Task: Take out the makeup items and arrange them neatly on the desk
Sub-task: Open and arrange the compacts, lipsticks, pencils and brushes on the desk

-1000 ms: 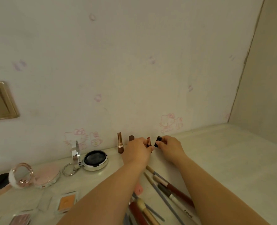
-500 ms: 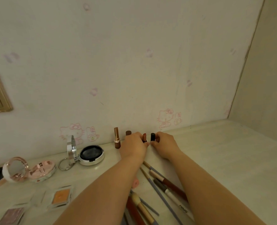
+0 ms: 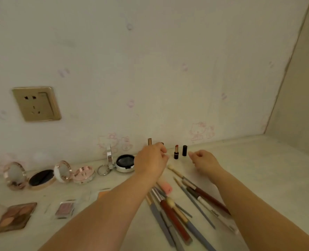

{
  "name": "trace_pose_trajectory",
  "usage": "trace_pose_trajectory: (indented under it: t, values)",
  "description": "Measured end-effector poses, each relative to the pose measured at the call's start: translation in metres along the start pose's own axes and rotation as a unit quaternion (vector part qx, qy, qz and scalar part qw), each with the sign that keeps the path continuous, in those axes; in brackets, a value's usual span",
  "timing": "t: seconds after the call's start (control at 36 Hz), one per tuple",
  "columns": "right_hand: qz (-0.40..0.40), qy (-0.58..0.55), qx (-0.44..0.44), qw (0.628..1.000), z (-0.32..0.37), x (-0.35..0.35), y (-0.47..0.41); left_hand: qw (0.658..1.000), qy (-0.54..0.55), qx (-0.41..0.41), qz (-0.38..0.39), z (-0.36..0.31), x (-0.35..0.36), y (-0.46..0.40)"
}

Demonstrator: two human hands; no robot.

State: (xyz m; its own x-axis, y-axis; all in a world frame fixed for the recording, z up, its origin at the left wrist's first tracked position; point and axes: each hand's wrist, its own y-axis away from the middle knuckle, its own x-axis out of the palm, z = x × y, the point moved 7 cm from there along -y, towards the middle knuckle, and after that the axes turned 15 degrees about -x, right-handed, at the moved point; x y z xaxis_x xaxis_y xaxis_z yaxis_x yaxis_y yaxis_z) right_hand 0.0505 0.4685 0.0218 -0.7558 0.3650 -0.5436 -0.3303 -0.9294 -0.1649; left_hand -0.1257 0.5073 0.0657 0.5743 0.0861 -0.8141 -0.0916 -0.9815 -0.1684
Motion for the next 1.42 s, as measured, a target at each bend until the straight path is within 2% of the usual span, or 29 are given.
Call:
trace_pose_trajectory:
  t: [0.14, 0.33, 0.47, 0.58, 0.72, 0.81, 0.89, 0.97, 1.06, 1.17, 1.25, 1.33, 1.42]
  values:
    - [0.014, 0.023, -0.048, 0.998, 0.019, 0.008, 0.035, 0.999, 0.031, -0.019, -0.008, 0.024, -0.017, 0.032]
    - [0.022, 0.087, -0.100, 0.991, 0.052, 0.031, 0.079, 0.997, -0.060, -0.049, 0.015, 0.053, -0.013, 0.052]
    - [0.066, 0.200, -0.074, 0.975, 0.060, 0.045, 0.085, 0.994, -0.077, -0.063, 0.039, 0.050, -0.009, 0.053]
    - [0.085, 0.225, -0.046, 0.970, 0.053, 0.052, 0.084, 0.985, -0.143, -0.091, 0.032, 0.050, -0.001, 0.048]
    - [0.067, 0.201, -0.032, 0.977, 0.052, 0.055, 0.081, 0.981, -0.123, -0.136, 0.056, 0.050, 0.008, 0.047]
    - [0.013, 0.172, -0.052, 0.984, 0.062, 0.047, 0.082, 0.987, -0.023, -0.153, 0.044, 0.051, -0.001, 0.046]
    - [-0.052, 0.141, -0.089, 0.985, 0.079, 0.033, 0.086, 0.986, 0.104, -0.121, 0.057, 0.042, -0.018, 0.049]
    - [-0.101, 0.098, -0.125, 0.982, 0.098, 0.027, 0.097, 0.946, 0.286, -0.115, 0.098, 0.041, -0.033, 0.060]
    - [-0.100, 0.059, -0.163, 0.980, 0.120, 0.039, 0.114, 0.916, 0.368, -0.123, 0.099, 0.054, -0.051, 0.074]
    - [-0.029, 0.017, -0.202, 0.979, 0.147, 0.072, 0.144, 0.905, 0.400, -0.112, 0.090, 0.086, -0.080, 0.102]
    - [-0.005, -0.041, -0.210, 0.977, 0.161, 0.096, 0.162, 0.941, 0.325, -0.085, 0.034, 0.121, -0.108, 0.124]
    - [-0.003, -0.158, -0.151, 0.976, 0.170, 0.122, 0.174, 0.970, 0.234, -0.065, 0.014, 0.157, -0.129, 0.147]
    - [0.071, -0.137, -0.156, 0.976, 0.184, 0.160, 0.188, 0.981, 0.187, -0.046, 0.003, 0.187, -0.146, 0.168]
